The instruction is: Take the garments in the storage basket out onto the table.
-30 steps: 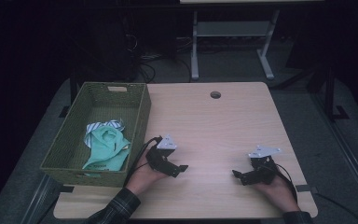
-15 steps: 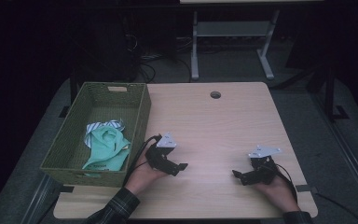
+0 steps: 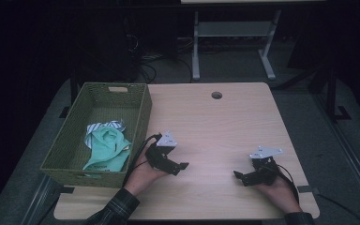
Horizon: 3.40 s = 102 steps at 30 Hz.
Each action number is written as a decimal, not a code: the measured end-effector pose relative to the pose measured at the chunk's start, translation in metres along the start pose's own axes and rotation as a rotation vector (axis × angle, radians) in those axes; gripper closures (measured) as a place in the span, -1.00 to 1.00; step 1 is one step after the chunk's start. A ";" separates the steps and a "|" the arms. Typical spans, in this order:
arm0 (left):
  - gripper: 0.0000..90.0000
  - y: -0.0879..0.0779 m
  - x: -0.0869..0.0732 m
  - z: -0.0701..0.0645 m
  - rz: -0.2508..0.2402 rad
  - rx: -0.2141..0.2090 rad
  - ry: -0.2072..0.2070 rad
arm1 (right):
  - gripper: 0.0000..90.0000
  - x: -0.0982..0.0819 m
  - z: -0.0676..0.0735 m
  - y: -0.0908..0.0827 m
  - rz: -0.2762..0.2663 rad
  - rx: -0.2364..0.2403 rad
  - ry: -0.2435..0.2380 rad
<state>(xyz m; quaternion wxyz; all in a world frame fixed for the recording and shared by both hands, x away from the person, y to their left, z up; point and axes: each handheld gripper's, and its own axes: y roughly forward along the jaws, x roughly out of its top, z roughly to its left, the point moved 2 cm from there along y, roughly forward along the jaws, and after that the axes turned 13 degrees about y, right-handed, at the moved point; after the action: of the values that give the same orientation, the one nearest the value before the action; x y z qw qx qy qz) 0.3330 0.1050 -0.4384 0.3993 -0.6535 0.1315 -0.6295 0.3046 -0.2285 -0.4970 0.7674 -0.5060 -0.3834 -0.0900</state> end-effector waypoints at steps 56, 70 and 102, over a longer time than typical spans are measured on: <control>-0.69 -0.037 0.029 0.010 -0.061 -0.084 -0.010 | -0.93 0.000 0.001 0.000 0.001 0.003 0.004; -0.69 -0.047 0.034 0.014 -0.062 -0.107 0.039 | -0.93 0.000 0.001 0.000 0.003 0.003 0.004; -0.69 -0.073 0.017 0.035 -0.049 -0.035 0.003 | -0.93 0.000 0.000 0.000 -0.002 0.004 -0.006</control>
<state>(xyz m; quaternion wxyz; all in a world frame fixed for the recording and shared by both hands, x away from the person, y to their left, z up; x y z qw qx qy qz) 0.3445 0.1537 -0.3718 0.3720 -0.6623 0.1274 -0.6377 0.3045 -0.2283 -0.4969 0.7671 -0.5044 -0.3863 -0.0887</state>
